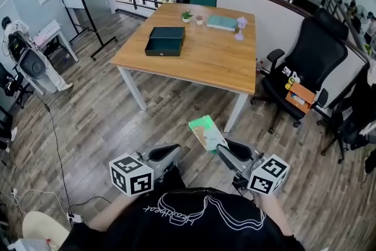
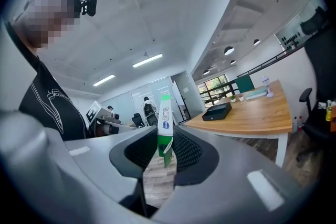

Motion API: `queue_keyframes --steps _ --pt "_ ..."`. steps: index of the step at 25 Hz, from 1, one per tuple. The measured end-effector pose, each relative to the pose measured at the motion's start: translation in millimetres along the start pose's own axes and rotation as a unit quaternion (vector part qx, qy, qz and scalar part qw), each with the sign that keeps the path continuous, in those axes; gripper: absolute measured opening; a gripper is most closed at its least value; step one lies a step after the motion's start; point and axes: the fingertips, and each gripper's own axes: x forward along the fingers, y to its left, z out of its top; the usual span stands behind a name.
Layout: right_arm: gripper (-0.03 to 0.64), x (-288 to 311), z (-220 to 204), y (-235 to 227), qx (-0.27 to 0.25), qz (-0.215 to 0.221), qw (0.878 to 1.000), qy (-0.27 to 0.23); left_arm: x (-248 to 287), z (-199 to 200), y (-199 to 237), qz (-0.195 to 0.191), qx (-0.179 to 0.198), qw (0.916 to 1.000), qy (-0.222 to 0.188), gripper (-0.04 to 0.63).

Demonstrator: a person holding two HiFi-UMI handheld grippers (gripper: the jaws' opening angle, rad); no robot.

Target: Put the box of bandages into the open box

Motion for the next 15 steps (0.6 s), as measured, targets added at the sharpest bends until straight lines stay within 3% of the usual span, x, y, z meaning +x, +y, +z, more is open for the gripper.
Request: queue_keyframes --steps 8,15 --pt "0.115 62 6 -37 -0.001 -0.001 1.000 0.021 15 15 70 0.007 -0.025 0.9996 -0.003 0.000" --pt "0.115 149 21 -92 0.010 -0.003 0.999 0.045 41 58 164 0.011 -0.050 0.9987 -0.008 0.000"
